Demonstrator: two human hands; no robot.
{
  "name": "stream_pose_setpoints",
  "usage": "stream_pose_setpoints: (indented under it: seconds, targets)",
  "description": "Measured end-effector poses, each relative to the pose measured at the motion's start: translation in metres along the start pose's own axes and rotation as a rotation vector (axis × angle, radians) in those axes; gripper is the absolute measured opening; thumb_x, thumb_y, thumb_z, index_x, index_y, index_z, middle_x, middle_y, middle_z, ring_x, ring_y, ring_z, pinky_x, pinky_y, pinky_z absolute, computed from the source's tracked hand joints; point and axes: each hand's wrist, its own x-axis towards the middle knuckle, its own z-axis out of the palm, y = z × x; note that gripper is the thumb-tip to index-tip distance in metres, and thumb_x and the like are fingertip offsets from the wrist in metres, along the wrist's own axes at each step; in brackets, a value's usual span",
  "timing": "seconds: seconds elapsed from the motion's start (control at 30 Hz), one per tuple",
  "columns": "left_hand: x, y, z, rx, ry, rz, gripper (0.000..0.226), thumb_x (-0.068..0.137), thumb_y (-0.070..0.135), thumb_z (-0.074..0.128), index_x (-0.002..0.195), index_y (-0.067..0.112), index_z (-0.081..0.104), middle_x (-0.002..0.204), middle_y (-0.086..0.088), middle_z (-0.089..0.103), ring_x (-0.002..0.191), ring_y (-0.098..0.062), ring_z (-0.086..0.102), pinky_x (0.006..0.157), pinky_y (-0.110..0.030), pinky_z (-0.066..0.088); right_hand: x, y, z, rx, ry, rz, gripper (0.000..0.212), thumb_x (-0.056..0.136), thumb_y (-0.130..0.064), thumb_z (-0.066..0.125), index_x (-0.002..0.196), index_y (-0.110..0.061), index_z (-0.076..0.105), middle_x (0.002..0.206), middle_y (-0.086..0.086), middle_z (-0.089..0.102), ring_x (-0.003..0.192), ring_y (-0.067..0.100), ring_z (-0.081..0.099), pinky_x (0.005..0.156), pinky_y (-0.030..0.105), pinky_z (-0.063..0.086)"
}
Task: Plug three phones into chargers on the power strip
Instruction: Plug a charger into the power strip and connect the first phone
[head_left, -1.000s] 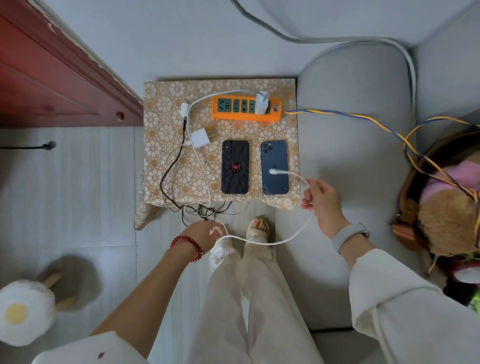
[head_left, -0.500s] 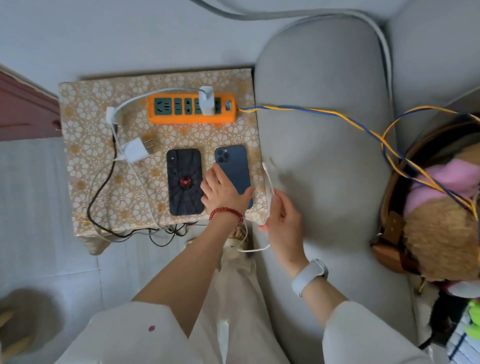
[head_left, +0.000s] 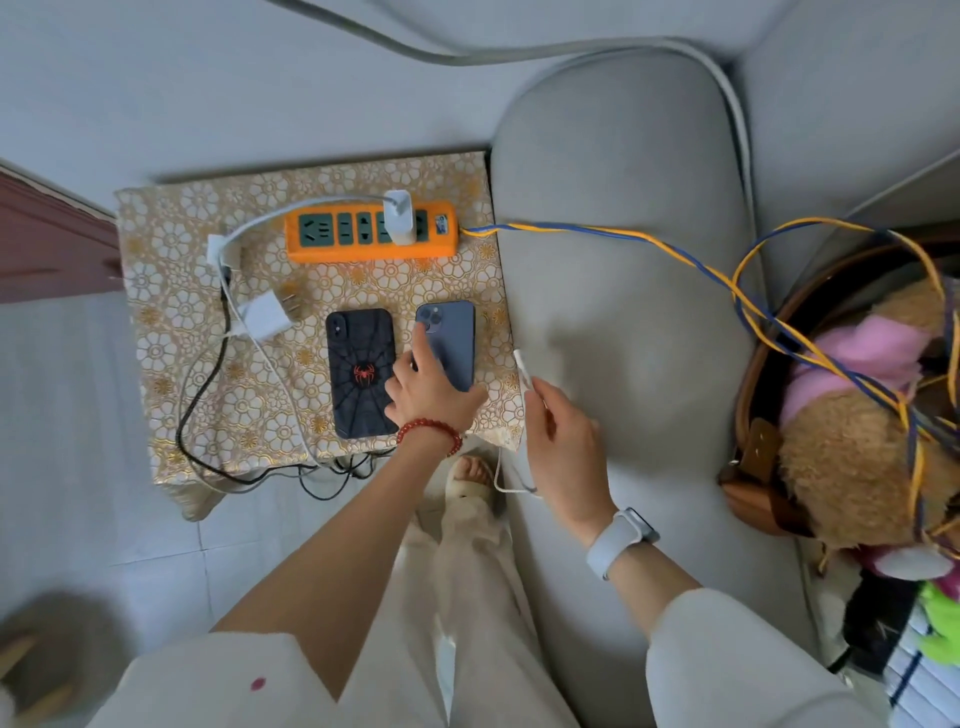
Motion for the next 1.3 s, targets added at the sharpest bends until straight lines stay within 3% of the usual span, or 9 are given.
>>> stream_pose_setpoints:
  seconds: [0.1, 0.17, 0.3, 0.5, 0.7, 0.87, 1.0, 1.1, 1.3]
  targets:
    - [0.001, -0.003, -0.027, -0.473, -0.168, -0.124, 0.097, 0.071, 0.020, 0.070, 0.143, 0.023, 0.004, 0.145, -0.016, 0.028, 0.125, -0.037, 0.039, 0.100, -0.050, 0.040, -0.005, -0.008, -0.001, 0.065, -0.106, -0.043, 0.020, 0.093, -0.007, 0.043, 0.103, -0.001, 0.059, 0.084, 0.017, 0.066, 0.071, 0.034, 0.061, 0.062, 0.038, 0.048]
    - [-0.004, -0.005, -0.046, -0.794, -0.279, -0.296, 0.090, 0.074, 0.020, 0.069, 0.142, 0.027, 0.009, 0.129, -0.012, 0.048, 0.108, -0.030, 0.054, 0.084, -0.044, 0.050, -0.011, -0.013, 0.000, 0.022, -0.181, -0.052, 0.021, 0.094, -0.012, 0.040, 0.107, -0.007, 0.055, 0.090, 0.008, 0.064, 0.078, 0.030, 0.059, 0.062, 0.035, 0.045]
    - [-0.016, -0.010, -0.069, -1.035, -0.345, -0.449, 0.077, 0.074, 0.023, 0.068, 0.135, 0.033, 0.022, 0.099, -0.005, 0.055, 0.085, -0.020, 0.055, 0.064, -0.033, 0.044, -0.025, -0.024, 0.002, -0.112, -0.155, -0.184, 0.024, 0.096, -0.028, 0.039, 0.109, -0.018, 0.057, 0.081, 0.002, 0.069, 0.070, 0.024, 0.062, 0.052, 0.027, 0.040]
    - [-0.023, -0.011, -0.087, -1.099, -0.354, -0.542, 0.044, 0.072, 0.030, 0.069, 0.109, 0.020, 0.046, 0.084, -0.004, 0.051, 0.076, -0.019, 0.052, 0.062, -0.033, 0.043, -0.033, -0.041, 0.013, -0.149, -0.137, -0.219, 0.024, 0.090, -0.026, 0.051, 0.108, -0.022, 0.066, 0.071, 0.005, 0.073, 0.059, 0.024, 0.062, 0.054, 0.035, 0.054]
    - [-0.025, -0.012, -0.088, -1.081, -0.315, -0.546, 0.047, 0.069, 0.032, 0.071, 0.108, 0.018, 0.048, 0.091, -0.004, 0.052, 0.082, -0.019, 0.052, 0.062, -0.034, 0.044, -0.029, -0.048, 0.017, -0.201, -0.153, -0.212, 0.024, 0.090, -0.028, 0.052, 0.107, -0.022, 0.067, 0.068, 0.006, 0.072, 0.057, 0.024, 0.060, 0.054, 0.033, 0.054]
    - [-0.030, -0.007, -0.084, -1.056, -0.237, -0.554, 0.028, 0.068, 0.029, 0.073, 0.082, 0.014, 0.054, 0.079, -0.003, 0.056, 0.074, -0.017, 0.054, 0.054, -0.030, 0.045, -0.030, -0.048, 0.014, -0.373, -0.119, -0.304, 0.021, 0.089, -0.025, 0.052, 0.091, -0.016, 0.070, 0.056, 0.009, 0.066, 0.044, 0.020, 0.043, 0.045, 0.016, 0.027]
    - [-0.034, 0.000, -0.080, -0.968, -0.150, -0.494, 0.049, 0.071, 0.025, 0.072, 0.109, 0.003, 0.052, 0.095, -0.010, 0.057, 0.078, -0.021, 0.057, 0.061, -0.032, 0.051, -0.027, -0.048, 0.017, -0.466, -0.186, -0.274, 0.033, 0.092, -0.028, 0.043, 0.073, -0.011, 0.064, 0.059, 0.011, 0.065, 0.049, 0.022, 0.039, 0.049, 0.025, 0.029]
    - [-0.034, 0.002, -0.075, -0.859, -0.103, -0.446, 0.060, 0.070, 0.022, 0.072, 0.119, 0.001, 0.046, 0.112, -0.016, 0.058, 0.099, -0.030, 0.059, 0.087, -0.044, 0.052, -0.029, -0.042, 0.018, -0.480, -0.221, -0.248, 0.034, 0.093, -0.028, 0.039, 0.077, -0.010, 0.063, 0.066, 0.012, 0.068, 0.056, 0.029, 0.054, 0.052, 0.027, 0.029]
    - [-0.023, 0.007, -0.062, -0.649, -0.108, -0.350, 0.072, 0.067, 0.027, 0.073, 0.127, 0.004, 0.040, 0.124, -0.018, 0.053, 0.107, -0.034, 0.055, 0.093, -0.046, 0.048, -0.016, -0.035, 0.016, -0.570, -0.369, -0.217, 0.036, 0.093, -0.034, 0.034, 0.090, -0.012, 0.063, 0.086, 0.009, 0.068, 0.082, 0.029, 0.059, 0.062, 0.031, 0.034]
